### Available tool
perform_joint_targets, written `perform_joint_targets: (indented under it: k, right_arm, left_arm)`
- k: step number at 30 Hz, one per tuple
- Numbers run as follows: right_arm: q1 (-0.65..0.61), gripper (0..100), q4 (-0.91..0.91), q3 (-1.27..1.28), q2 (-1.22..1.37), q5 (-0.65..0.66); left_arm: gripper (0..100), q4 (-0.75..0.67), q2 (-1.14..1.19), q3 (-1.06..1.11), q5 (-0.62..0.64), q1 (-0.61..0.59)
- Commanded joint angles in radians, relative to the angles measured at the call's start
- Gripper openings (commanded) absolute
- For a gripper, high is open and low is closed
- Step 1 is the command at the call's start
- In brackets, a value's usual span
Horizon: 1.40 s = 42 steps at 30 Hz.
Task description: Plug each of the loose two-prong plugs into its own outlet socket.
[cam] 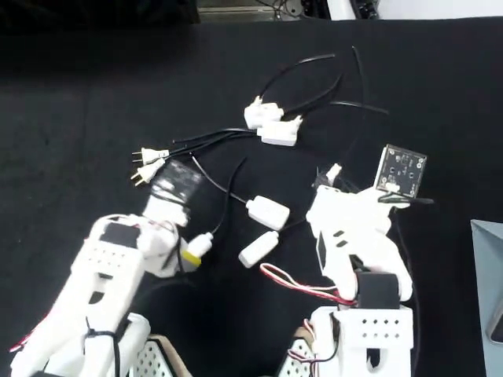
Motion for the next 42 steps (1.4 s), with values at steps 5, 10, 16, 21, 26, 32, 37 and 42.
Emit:
perform_joint_targets:
  k: [5,10,16,21,26,32,37,42]
  right_arm:
    - [-0.018,1.4,-0.018,-0.008,0.001,-0.008]
    - [-0.018,1.4,-0.018,-0.008,0.001,-0.008]
    - [-0.018,1.4,-0.018,-0.005,0.001,-0.006]
    - [-0.018,1.4,-0.018,-0.004,0.001,-0.006]
    - [-0.018,1.4,-0.018,-0.004,0.001,-0.006]
    - [-0.018,1.4,-0.018,-0.004,0.001,-0.006]
    - [-0.018,1.4,-0.018,-0.004,0.001,-0.006]
    - [-0.018,1.4,-0.018,-0.004,0.001,-0.006]
  left_arm:
    - [35,-0.011,-0.020,-0.133,0.006,-0.104]
    - [35,-0.018,-0.011,-0.150,0.006,-0.113]
    - [35,-0.071,-0.009,-0.110,0.005,-0.193]
    - [35,-0.106,-0.009,-0.054,-0.044,-0.205]
    - [35,-0.040,-0.020,-0.097,-0.043,-0.191]
    - [35,0.086,-0.020,-0.220,-0.043,-0.194]
    - [35,0.083,-0.020,-0.243,-0.043,-0.196]
    - [35,0.043,-0.020,-0.237,-0.043,-0.249]
